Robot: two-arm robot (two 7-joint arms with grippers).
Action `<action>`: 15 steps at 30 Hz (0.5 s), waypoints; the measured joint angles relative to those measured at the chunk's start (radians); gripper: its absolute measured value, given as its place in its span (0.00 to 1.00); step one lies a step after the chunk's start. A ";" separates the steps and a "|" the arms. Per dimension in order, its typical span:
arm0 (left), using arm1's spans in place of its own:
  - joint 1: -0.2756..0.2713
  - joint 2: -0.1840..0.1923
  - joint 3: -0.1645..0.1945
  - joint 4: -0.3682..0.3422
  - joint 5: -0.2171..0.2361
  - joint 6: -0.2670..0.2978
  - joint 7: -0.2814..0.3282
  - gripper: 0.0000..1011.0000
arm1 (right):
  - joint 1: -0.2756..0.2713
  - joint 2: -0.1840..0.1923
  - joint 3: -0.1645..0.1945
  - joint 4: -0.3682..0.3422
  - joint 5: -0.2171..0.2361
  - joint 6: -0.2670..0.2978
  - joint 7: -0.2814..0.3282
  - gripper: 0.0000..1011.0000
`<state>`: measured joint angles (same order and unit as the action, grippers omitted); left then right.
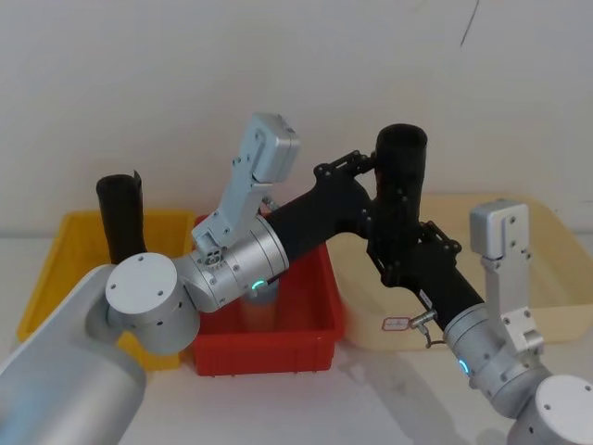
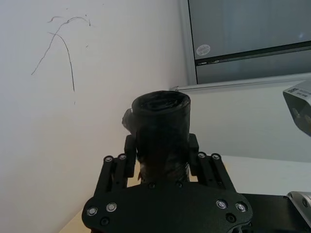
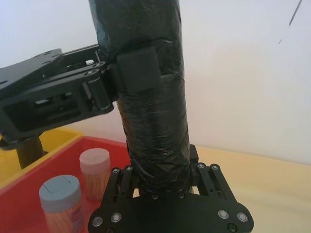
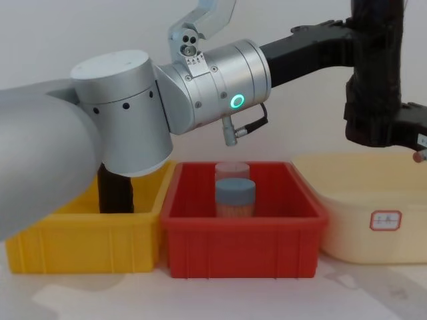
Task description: Pick up the garbage bag with the one hand and transfer it to the other hand.
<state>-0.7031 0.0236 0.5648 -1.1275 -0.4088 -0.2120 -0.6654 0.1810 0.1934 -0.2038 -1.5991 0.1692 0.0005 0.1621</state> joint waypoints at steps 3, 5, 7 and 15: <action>0.000 0.000 0.000 0.000 0.000 0.000 0.000 0.67 | 0.001 -0.003 0.006 -0.004 0.006 0.008 0.005 0.52; 0.000 0.000 0.000 0.000 0.000 0.000 0.000 0.72 | 0.002 -0.004 0.009 -0.005 0.009 0.011 0.007 0.52; 0.000 0.000 0.000 0.000 0.000 0.000 0.000 0.78 | 0.003 -0.007 0.013 -0.007 0.014 0.018 0.008 0.52; 0.000 0.000 0.000 0.000 0.000 0.000 0.000 0.99 | 0.016 -0.024 0.031 -0.009 0.020 0.052 -0.004 0.52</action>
<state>-0.7031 0.0236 0.5648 -1.1274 -0.4089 -0.2120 -0.6653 0.1969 0.1695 -0.1729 -1.6077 0.1892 0.0529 0.1585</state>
